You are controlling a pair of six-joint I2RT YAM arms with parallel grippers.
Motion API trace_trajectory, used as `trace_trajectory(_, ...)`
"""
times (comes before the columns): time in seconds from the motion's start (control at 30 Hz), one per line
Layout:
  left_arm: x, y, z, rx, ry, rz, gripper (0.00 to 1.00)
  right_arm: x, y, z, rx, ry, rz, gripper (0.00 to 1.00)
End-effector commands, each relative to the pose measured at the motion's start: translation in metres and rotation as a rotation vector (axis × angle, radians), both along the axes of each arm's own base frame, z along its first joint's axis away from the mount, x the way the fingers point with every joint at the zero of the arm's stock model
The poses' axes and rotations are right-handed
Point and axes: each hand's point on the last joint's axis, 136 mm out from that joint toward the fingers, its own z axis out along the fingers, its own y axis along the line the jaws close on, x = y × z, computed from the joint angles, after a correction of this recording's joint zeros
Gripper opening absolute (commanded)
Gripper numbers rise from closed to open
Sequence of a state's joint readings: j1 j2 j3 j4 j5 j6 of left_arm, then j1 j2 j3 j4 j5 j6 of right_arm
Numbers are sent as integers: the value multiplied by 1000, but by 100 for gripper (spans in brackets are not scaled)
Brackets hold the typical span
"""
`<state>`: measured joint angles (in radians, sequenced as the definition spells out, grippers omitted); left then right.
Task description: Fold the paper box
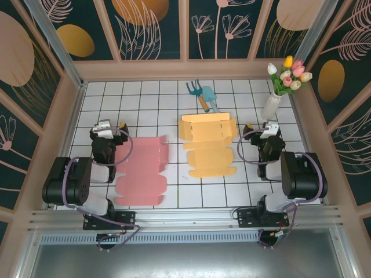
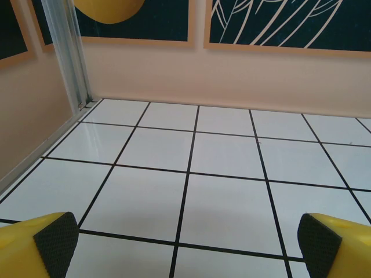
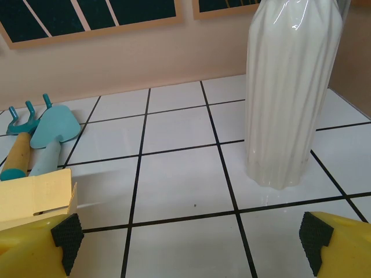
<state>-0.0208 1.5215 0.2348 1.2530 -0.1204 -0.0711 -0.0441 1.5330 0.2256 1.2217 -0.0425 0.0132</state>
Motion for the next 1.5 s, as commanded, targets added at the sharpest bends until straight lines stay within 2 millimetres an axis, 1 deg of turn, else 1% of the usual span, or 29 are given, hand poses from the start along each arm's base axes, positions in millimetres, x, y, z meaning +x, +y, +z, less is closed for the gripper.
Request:
trace_trajectory(0.0, -1, 1, 7, 14, -30, 9, 99, 4, 1, 5, 0, -20, 0, 99)
trace_trajectory(1.23, 2, 4, 5, -7, -18, 2, 99, 4, 1, 5, 0, -20, 1, 99)
trace_trajectory(1.3, 1, 5, 7, -5, -27, 4, 99, 5, 1, 6, -1, -21, 1, 99)
trace_trajectory(1.4, -6, -7, 12, 22, -50, -57, 99, 3, 4, 6, -13, -24, 12, 99)
trace_trajectory(1.47, -14, 2, 18, 3, -82, 0, 99, 1, 7, 9, -23, -36, 17, 99)
